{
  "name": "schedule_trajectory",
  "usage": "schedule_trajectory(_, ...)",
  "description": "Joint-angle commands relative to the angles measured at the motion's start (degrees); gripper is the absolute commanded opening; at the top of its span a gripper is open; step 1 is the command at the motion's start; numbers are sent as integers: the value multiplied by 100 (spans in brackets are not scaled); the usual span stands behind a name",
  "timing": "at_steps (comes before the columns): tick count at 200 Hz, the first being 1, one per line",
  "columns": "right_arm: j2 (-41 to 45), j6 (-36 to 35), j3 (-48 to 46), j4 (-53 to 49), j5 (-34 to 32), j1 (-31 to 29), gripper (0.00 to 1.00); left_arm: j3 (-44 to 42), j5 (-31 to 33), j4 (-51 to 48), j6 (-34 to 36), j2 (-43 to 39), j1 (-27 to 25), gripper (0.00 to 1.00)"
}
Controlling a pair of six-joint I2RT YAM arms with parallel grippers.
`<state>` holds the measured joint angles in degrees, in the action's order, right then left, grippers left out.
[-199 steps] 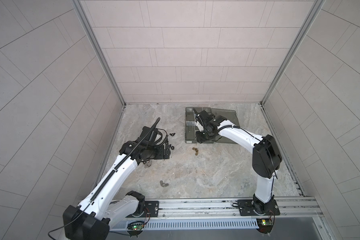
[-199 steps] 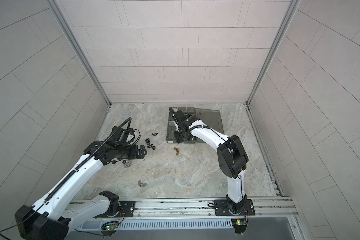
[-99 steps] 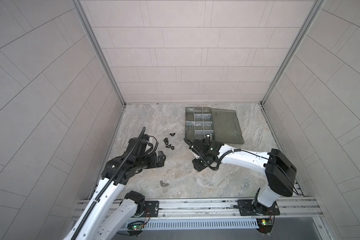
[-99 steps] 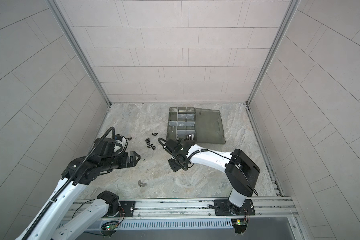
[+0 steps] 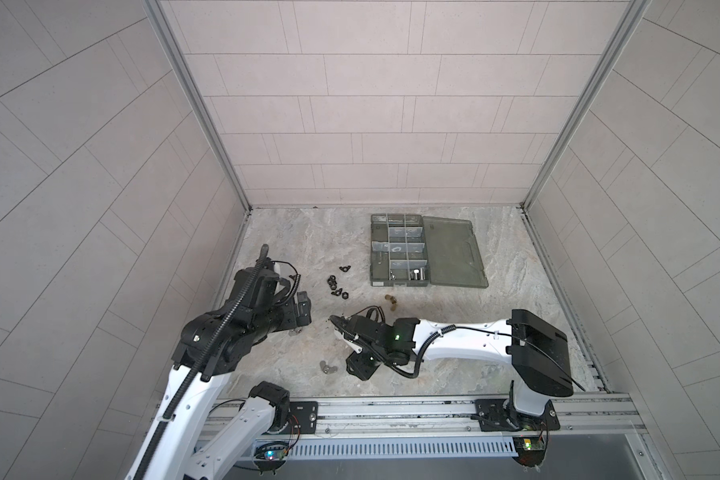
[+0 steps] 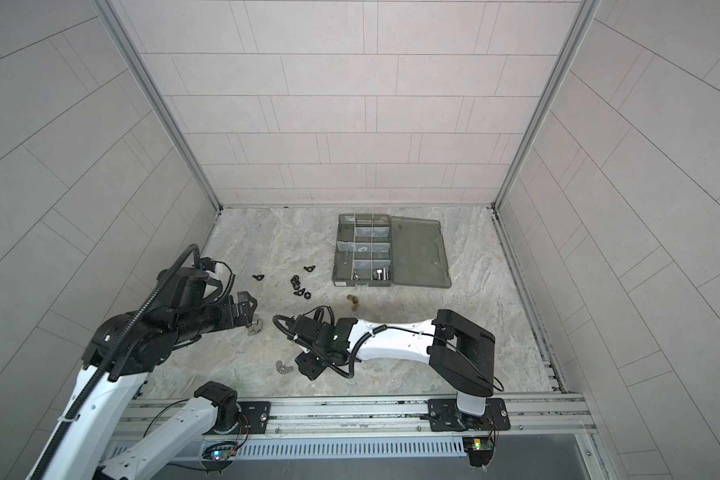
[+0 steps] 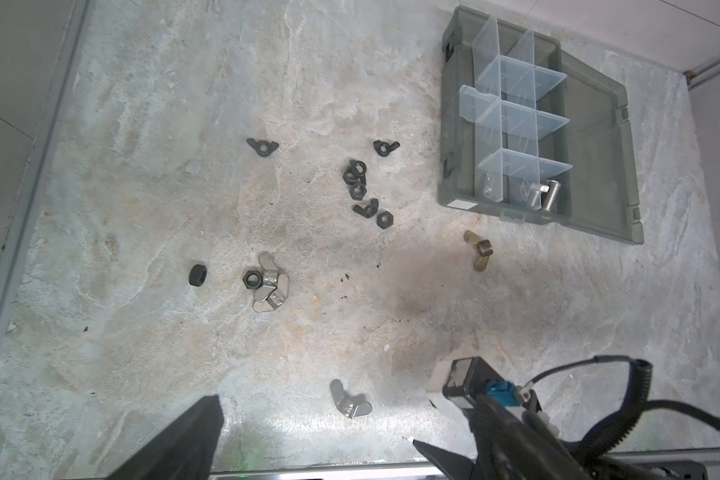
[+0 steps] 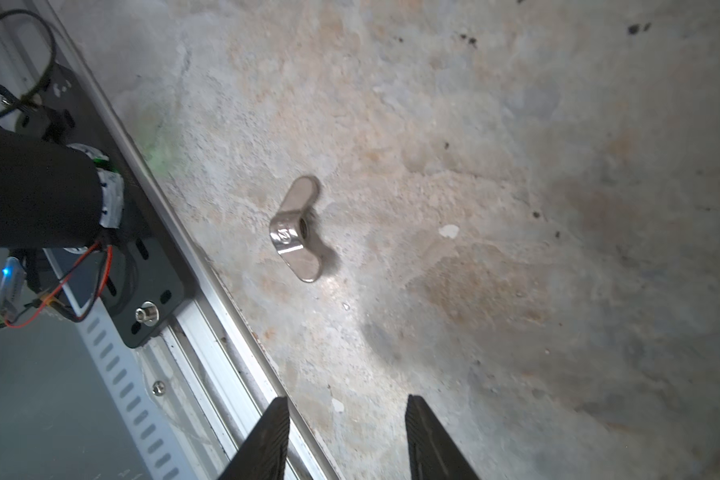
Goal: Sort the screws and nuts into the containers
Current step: 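Withdraw the right gripper toward another silver wing nut near the robot, then lower the right gripper onto the silver wing nut and grasp it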
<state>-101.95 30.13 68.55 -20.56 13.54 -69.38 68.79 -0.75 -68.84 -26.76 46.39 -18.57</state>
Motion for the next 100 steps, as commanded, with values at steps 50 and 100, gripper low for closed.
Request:
schedule_trajectory(50, -645, -251, 495, 520, 493, -88, 47, 774, -606, 20, 303, 612, 718, 100)
schedule_trajectory(100, -1241, -430, 1092, 308, 674, -154, 44, 1027, -1303, 105, 435, 876, 1193, 100)
